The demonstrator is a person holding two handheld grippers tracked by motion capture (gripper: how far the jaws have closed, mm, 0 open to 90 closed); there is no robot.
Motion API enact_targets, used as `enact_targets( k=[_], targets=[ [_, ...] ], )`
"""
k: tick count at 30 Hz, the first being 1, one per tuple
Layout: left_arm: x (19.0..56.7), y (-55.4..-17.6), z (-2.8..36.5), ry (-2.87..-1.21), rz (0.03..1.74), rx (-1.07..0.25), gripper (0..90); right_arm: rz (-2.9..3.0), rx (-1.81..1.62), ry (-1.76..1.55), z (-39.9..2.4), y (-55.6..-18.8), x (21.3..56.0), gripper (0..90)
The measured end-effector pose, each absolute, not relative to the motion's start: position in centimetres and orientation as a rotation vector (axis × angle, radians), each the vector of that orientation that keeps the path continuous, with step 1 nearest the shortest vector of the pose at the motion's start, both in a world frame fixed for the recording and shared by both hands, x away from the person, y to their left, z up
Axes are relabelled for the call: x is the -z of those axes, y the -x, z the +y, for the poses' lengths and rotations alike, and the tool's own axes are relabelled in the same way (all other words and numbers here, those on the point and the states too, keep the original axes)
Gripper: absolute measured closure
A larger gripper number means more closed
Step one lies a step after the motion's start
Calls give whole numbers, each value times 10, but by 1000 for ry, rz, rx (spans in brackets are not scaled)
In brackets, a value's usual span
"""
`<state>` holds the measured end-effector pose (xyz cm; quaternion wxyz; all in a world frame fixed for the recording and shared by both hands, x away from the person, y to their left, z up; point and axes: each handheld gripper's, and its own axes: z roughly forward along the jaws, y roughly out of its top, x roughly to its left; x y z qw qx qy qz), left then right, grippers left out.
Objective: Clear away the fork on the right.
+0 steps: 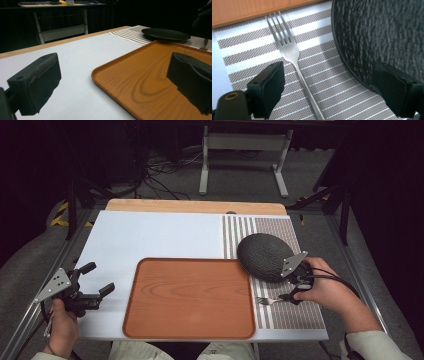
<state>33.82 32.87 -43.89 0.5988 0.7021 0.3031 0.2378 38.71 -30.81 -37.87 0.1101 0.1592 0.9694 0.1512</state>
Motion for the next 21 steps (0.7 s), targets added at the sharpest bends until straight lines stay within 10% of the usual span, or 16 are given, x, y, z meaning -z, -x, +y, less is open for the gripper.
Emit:
enact_targets(
  k=[21],
  targets=[
    [439, -338, 329, -1636, 708, -548, 1, 2954, -281, -381, -302, -392, 392, 213]
  ],
)
